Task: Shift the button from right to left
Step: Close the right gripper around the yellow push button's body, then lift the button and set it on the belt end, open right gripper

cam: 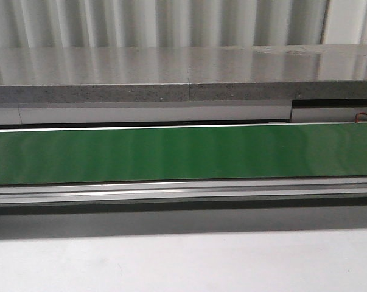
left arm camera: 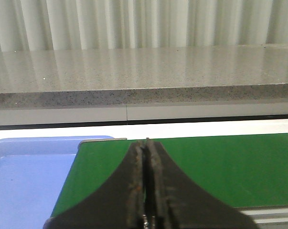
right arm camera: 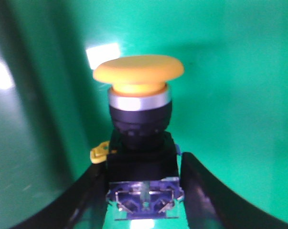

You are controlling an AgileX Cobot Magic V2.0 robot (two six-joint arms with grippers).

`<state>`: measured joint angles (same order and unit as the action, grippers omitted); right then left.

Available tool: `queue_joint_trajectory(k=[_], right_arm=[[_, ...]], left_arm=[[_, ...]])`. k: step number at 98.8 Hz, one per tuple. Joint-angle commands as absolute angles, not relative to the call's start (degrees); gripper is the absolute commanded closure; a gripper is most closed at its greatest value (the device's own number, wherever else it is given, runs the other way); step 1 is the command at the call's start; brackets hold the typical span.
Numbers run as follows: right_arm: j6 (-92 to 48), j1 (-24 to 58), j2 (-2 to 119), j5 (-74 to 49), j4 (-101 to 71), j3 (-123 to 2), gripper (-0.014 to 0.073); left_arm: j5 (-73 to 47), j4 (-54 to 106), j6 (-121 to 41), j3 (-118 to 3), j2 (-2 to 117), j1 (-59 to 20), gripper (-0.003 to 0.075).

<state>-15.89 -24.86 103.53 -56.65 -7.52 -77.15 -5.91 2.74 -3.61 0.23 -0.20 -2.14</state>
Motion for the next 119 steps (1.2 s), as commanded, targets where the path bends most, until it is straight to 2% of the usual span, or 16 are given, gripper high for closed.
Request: queue_joint_trajectory(k=[1,21,50,92,99,114,119], right_arm=[[-16.5,-23.0,97.6,-58.2,-8.4,-78.7,0.0409],[-12.7,-17.5,93.0,-61.9,-8.4,-78.7,0.0409],[-8.2,-8.3,93.2,-63.2,-8.5,-78.5,0.0409],[-4.4,-7.1,98.4,-62.1,-8.3,-78.5,0.0401],[-4.4,-7.1,98.4,-62.4,-8.3,-78.5,0.0339],[-4.4,-7.1,97.9,-62.1,-8.6,-78.5,0.0085],[-4.5,-7.1,97.6,-62.1,-9.3,-78.5,0.0050]], left_arm=[[-1.6,3.1,-3.2,2.4,-2.1,-2.2,0.0741],[-1.6,3.1,-3.2,2.4,-2.1,-2.2,0.0741],[-1.6,3.1,-3.2,2.4,-2.1,-2.2,0.0741],[-1.6,3.1,-3.2,2.4,-2.1,-2.2,0.0741],[-1.6,3.1,-3.2,2.4,-2.1,-2.2,0.0741],[-1.6,3.1,-3.2,2.4,-2.1,-2.2,0.0741],[-1.6,3.1,-3.2,2.4,-2.1,-2.2,0.0741]])
